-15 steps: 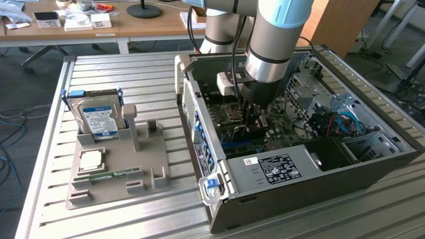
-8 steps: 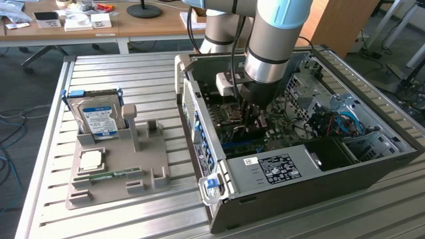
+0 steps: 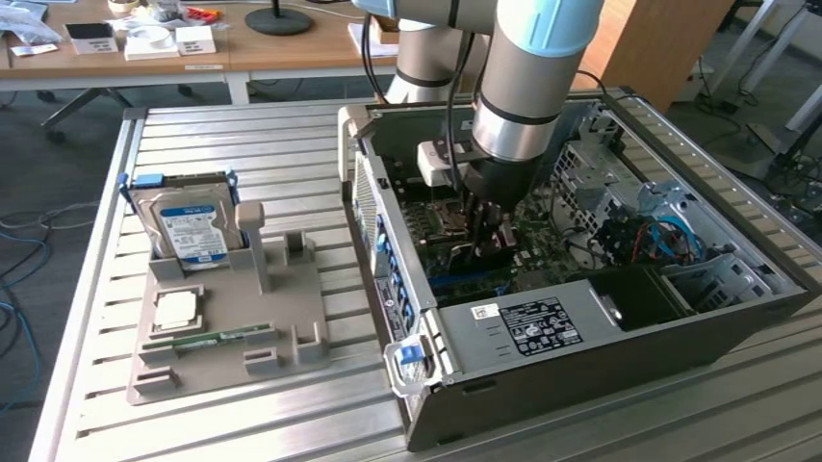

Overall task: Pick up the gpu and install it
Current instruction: 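Insert the gpu into the slot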

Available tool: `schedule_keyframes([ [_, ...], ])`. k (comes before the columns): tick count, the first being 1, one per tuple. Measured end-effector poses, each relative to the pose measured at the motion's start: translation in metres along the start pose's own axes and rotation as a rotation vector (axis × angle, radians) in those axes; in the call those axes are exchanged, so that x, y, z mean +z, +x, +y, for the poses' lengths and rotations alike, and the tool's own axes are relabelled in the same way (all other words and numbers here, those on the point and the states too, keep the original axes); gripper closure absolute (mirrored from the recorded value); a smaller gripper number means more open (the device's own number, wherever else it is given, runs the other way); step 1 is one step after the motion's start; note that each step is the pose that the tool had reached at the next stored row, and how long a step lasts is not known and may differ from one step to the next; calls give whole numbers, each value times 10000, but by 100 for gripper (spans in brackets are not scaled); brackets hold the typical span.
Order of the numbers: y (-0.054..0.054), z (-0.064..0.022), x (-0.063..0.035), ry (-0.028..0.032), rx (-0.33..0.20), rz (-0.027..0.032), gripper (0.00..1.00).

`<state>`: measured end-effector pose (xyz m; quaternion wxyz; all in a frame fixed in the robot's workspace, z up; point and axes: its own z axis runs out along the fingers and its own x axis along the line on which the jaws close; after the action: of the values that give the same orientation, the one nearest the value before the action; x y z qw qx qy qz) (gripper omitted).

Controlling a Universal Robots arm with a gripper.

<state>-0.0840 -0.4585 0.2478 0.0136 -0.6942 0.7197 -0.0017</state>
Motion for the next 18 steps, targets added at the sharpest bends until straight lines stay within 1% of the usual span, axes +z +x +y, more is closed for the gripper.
schedule_keyframes([
  [5,-1,-2,-8,2,-1,-7,73],
  [18,7,-3,-33,-1,-2,0,73],
])
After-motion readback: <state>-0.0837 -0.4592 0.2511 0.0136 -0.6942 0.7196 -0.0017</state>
